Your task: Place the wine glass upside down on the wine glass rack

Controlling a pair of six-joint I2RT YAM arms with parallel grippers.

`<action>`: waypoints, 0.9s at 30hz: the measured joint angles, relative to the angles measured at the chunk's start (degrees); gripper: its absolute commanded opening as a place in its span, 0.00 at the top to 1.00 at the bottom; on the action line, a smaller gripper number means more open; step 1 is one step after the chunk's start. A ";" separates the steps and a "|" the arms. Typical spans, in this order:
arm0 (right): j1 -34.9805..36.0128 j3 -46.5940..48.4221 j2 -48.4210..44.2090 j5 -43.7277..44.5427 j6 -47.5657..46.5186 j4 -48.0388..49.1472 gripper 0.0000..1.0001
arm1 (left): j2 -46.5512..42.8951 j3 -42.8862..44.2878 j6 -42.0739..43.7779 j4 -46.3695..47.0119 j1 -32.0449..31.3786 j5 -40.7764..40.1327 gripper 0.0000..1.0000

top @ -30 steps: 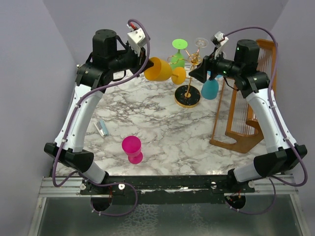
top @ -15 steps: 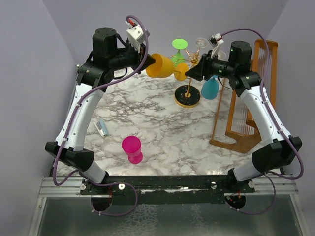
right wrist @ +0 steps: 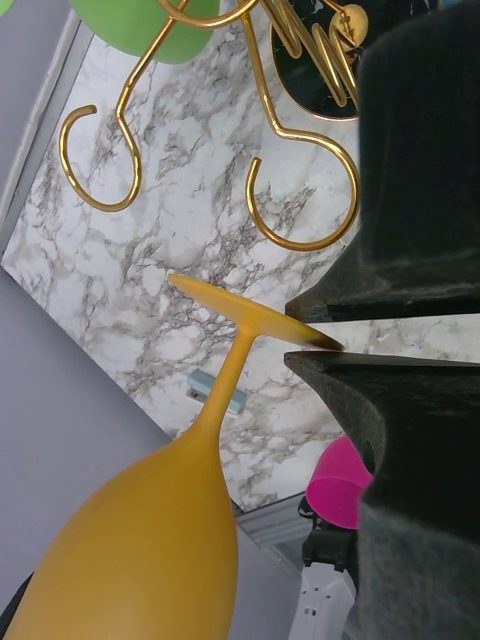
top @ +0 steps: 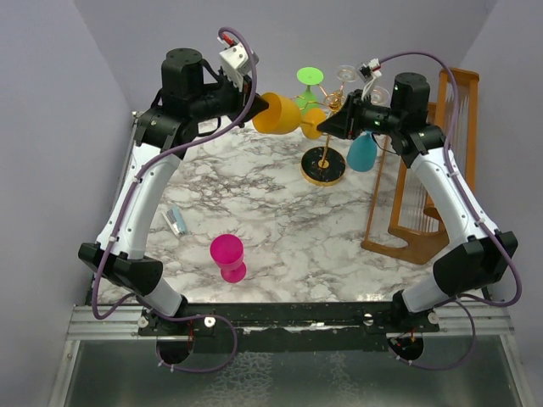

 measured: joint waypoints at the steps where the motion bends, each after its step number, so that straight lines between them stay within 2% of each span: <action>1: 0.00 -0.11 0.00 -0.02 0.17 0.13 0.87 | 0.00 -0.26 -0.04 0.04 0.00 0.00 0.96; 6: 0.00 -0.66 0.00 0.07 0.96 0.37 0.99 | 0.00 -1.07 -0.24 0.59 0.00 0.39 0.92; 10: -0.04 -0.66 0.00 1.16 1.38 0.37 0.99 | -0.04 -1.70 -0.20 0.81 0.00 0.83 0.86; 14: -0.04 -0.66 -0.02 3.04 0.70 0.39 0.99 | -0.07 -2.62 0.24 0.46 0.00 0.98 0.72; 18: -0.04 -0.63 -0.09 4.87 -1.11 0.28 0.99 | -0.13 -3.10 2.25 -0.87 0.00 1.03 0.54; 27: -0.02 1.18 -0.22 8.24 -6.16 -1.07 0.99 | -3.21 -3.56 9.57 -6.38 0.02 -0.70 0.37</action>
